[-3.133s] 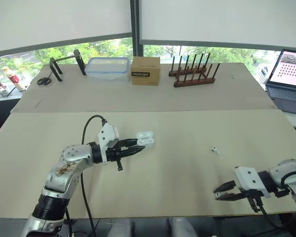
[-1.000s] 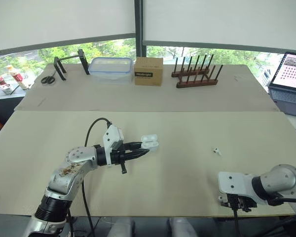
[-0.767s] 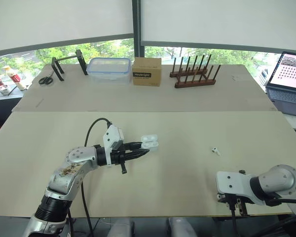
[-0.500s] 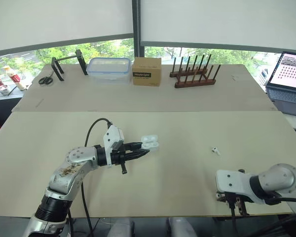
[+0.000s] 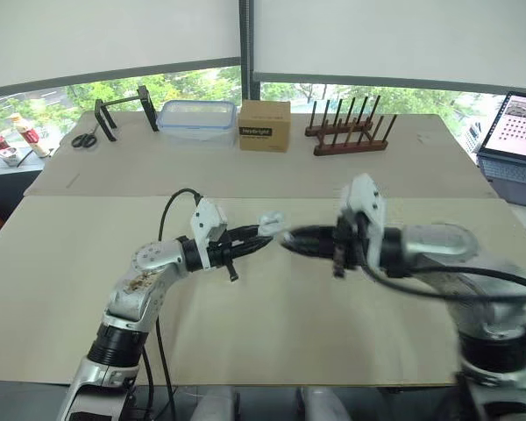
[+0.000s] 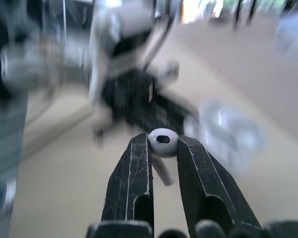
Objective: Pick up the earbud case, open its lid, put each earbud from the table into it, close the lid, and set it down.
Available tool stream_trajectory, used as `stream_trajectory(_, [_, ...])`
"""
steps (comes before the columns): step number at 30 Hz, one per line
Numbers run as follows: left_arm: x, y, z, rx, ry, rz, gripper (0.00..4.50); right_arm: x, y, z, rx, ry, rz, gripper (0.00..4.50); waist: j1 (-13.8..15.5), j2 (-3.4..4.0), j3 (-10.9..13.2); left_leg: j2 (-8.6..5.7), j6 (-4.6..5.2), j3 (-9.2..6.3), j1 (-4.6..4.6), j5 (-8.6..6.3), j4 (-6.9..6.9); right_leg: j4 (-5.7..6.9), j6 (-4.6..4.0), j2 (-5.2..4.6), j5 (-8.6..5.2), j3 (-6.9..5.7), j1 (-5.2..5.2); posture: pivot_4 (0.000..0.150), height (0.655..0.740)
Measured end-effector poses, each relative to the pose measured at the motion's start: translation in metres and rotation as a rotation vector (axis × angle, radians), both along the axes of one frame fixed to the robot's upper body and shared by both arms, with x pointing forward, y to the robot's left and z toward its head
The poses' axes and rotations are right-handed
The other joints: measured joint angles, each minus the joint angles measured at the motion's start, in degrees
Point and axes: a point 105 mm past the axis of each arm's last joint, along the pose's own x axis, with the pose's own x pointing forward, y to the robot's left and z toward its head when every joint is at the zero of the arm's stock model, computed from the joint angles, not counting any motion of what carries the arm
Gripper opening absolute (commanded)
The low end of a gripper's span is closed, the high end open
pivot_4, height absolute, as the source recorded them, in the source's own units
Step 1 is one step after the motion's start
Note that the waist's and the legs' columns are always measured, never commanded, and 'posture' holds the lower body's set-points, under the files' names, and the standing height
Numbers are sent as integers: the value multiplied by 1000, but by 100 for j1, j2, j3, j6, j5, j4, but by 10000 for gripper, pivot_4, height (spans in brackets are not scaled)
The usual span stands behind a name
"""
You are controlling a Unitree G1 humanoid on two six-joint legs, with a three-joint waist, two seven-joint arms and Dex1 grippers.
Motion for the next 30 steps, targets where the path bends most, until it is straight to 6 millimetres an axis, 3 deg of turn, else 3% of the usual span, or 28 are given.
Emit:
stream_trajectory(3, [7, 1, 5, -25, -40, 41, 5167, 9, 16, 7, 159, 48, -57, 3330, -13, 2, -1, -2, -1, -4, 1, 1, 0, 17, 0, -1, 0, 0, -6, 1500, 7400])
stream_trajectory(9, [14, 1, 8, -61, -65, 83, 5167, 22, 23, 4, 291, 91, -165, 3330, -28, 3, -2, -6, -3, -8, 4, 2, 0, 50, 0, 0, 0, -1, -9, 1500, 7400])
stream_trajectory(18, [16, 4, 10, -78, -77, 101, 5167, 41, 14, -11, 324, 90, -317, 3330, -72, 4, -2, -5, -3, -9, 8, 2, -1, 50, 0, 3, 0, -1, -8, 1500, 7400])
stream_trajectory(30, [17, 4, 8, -61, -78, 108, 5167, 41, 23, -18, 310, 55, -339, 3330, -158, 4, -2, -5, -3, -11, 9, 2, -7, 48, -1, 3, 0, -1, -8, 1500, 7400])
